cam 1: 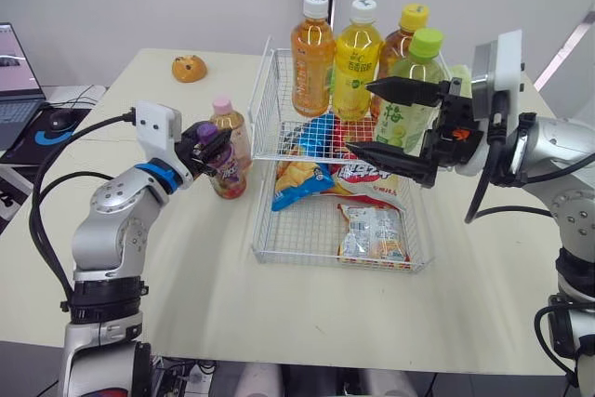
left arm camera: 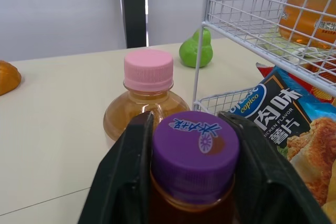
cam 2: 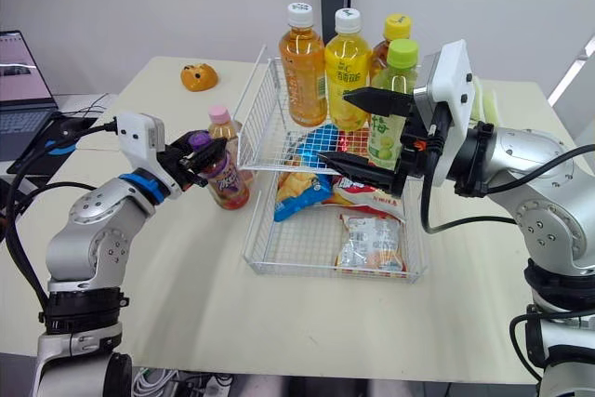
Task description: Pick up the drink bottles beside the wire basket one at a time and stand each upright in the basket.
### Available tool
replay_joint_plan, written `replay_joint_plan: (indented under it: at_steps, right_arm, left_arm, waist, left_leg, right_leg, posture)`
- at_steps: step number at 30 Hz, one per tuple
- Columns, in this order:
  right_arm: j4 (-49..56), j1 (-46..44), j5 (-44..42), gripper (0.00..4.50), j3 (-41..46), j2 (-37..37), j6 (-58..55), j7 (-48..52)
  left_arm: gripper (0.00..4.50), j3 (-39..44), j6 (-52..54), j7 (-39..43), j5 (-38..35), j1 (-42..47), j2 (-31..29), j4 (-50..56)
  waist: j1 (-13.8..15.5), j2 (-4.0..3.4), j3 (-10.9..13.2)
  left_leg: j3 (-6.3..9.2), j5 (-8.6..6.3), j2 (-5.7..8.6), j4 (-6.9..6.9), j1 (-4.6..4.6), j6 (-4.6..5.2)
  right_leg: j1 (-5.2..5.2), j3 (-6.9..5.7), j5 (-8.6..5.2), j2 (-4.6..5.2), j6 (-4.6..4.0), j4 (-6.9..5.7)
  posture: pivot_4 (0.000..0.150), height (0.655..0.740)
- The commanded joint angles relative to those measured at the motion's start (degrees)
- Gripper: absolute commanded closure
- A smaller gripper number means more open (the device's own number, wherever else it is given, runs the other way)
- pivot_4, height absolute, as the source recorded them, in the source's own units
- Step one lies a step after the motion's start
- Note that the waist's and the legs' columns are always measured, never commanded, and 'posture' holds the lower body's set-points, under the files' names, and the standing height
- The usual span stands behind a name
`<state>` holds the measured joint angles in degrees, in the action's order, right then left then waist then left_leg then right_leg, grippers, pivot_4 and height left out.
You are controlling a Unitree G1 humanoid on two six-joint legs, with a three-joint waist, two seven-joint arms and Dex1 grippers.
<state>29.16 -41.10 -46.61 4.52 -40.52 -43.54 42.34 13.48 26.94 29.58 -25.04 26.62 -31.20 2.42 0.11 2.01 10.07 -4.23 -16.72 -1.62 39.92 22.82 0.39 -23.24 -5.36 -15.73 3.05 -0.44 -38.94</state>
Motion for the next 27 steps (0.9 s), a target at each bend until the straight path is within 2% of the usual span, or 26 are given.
replay_joint_plan:
  at_steps: [1, 4, 8, 14, 19, 24, 27]
  right_arm:
    - [2.07, 0.11, -0.81, 0.00, 2.14, -0.91, 0.46, -0.25]
    - [2.13, 0.10, -0.84, 0.00, 2.32, -1.01, 0.57, -0.23]
    - [1.87, -0.18, -1.02, 0.00, 2.36, -0.75, 0.73, -0.26]
    - [0.34, -1.24, -0.21, 0.00, 1.28, 0.48, 1.62, 0.41]
    - [-1.39, -2.12, 0.65, 0.00, 0.76, 1.48, 2.71, 1.17]
    - [-1.46, -2.08, 0.16, 0.00, 1.57, 1.22, 2.49, 1.08]
    - [-0.12, -1.32, -0.34, 0.00, 3.36, 0.03, 1.67, -0.35]
  left_arm:
    - [3.11, 0.75, -0.03, 0.61, -0.40, -0.08, -0.44, 0.81]
    - [3.11, 2.30, 0.17, 1.47, -1.09, -0.22, -1.77, 0.91]
    - [3.11, 5.87, 3.51, 7.44, -7.22, 1.44, -6.02, 2.60]
    - [3.11, 9.49, 14.35, 19.32, -15.88, 11.51, -21.29, -2.31]
    - [3.11, 5.21, 22.06, 30.25, -19.36, 25.91, -31.53, -8.98]
    - [3.11, -0.78, 25.31, 38.35, -19.12, 39.76, -33.75, -13.90]
    - [3.11, -4.13, 28.04, 41.27, -19.76, 49.77, -30.00, -17.10]
  waist:
    - [0.01, 0.00, 0.00]
    - [-0.03, 0.00, 0.00]
    - [-0.17, 0.00, 0.03]
    - [-0.17, 0.11, 0.16]
    - [-0.02, 0.10, 0.17]
    - [0.27, 0.10, 0.18]
    - [0.45, 0.12, 0.20]
  left_leg:
    - [0.00, 0.00, 0.00, 0.00, 0.00, 0.00]
    - [0.00, 0.00, 0.00, 0.00, 0.00, 0.00]
    - [0.00, 0.00, -0.02, 0.00, 0.02, -0.01]
    - [0.03, 0.02, -0.02, 0.02, 0.12, -0.04]
    - [-0.02, 0.02, 0.04, 0.00, 0.13, -0.04]
    - [-0.02, 0.02, 0.10, 0.02, 0.16, -0.04]
    - [-0.04, 0.02, 0.08, 0.03, 0.18, -0.04]
  right_leg:
    - [0.00, 0.00, 0.00, 0.00, 0.00, 0.00]
    - [0.00, 0.00, 0.00, 0.00, 0.00, 0.00]
    - [-0.03, -0.01, 0.00, 0.00, 0.00, 0.00]
    - [-0.11, -0.06, -0.02, -0.02, 0.02, 0.00]
    - [-0.11, -0.02, -0.07, -0.01, 0.11, 0.07]
    - [-0.12, 0.00, -0.11, -0.02, 0.17, 0.05]
    - [-0.18, 0.03, -0.11, -0.06, 0.18, 0.00]
  posture:
    - [0.150, 0.7400]
    - [0.150, 0.7400]
    - [0.150, 0.7400]
    - [0.150, 0.7400]
    - [0.150, 0.7400]
    - [0.150, 0.7400]
    - [0.150, 0.7400]
